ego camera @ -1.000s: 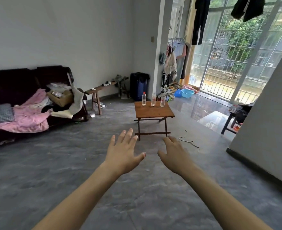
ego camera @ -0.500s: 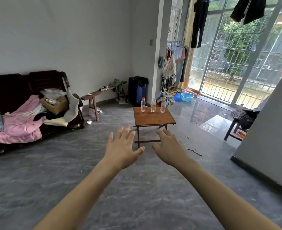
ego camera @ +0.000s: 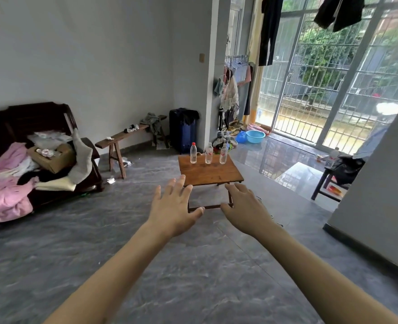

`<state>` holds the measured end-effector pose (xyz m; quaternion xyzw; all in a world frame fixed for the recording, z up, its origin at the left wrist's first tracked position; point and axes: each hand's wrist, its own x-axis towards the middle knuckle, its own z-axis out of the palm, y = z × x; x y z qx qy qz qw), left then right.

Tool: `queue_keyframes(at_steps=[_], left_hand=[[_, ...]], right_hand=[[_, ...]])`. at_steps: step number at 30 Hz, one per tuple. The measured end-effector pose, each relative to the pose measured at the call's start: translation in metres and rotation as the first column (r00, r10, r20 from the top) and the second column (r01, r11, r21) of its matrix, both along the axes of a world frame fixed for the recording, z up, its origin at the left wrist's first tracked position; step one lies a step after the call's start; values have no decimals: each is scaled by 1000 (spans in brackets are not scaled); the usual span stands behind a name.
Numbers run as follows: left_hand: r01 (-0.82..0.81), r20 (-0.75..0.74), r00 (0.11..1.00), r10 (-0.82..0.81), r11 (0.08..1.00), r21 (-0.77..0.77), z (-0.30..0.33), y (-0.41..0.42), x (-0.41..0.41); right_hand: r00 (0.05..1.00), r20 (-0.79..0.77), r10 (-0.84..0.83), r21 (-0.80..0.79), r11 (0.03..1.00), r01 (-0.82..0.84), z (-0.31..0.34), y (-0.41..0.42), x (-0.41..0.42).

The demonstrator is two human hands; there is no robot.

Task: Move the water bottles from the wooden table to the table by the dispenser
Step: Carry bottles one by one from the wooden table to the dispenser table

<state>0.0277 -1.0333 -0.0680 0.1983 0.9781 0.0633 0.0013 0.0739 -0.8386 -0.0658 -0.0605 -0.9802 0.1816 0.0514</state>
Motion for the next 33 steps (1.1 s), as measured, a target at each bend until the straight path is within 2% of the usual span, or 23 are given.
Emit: queue_keyframes(at_steps=[8, 23, 33], left_hand=[[-7, 12, 1000, 7, 1000, -12, 2, 35, -70], [-43, -6, 999, 43, 999, -2, 8, 162, -222], [-81, 2, 997, 81, 997, -11, -11, 195, -314]], right_hand=[[1000, 0, -6, 3, 1000, 6, -2, 37, -77], [998, -27, 49, -15, 999, -49, 6, 161, -237], [997, 21, 80, -51, 996, -79, -8, 195, -331]])
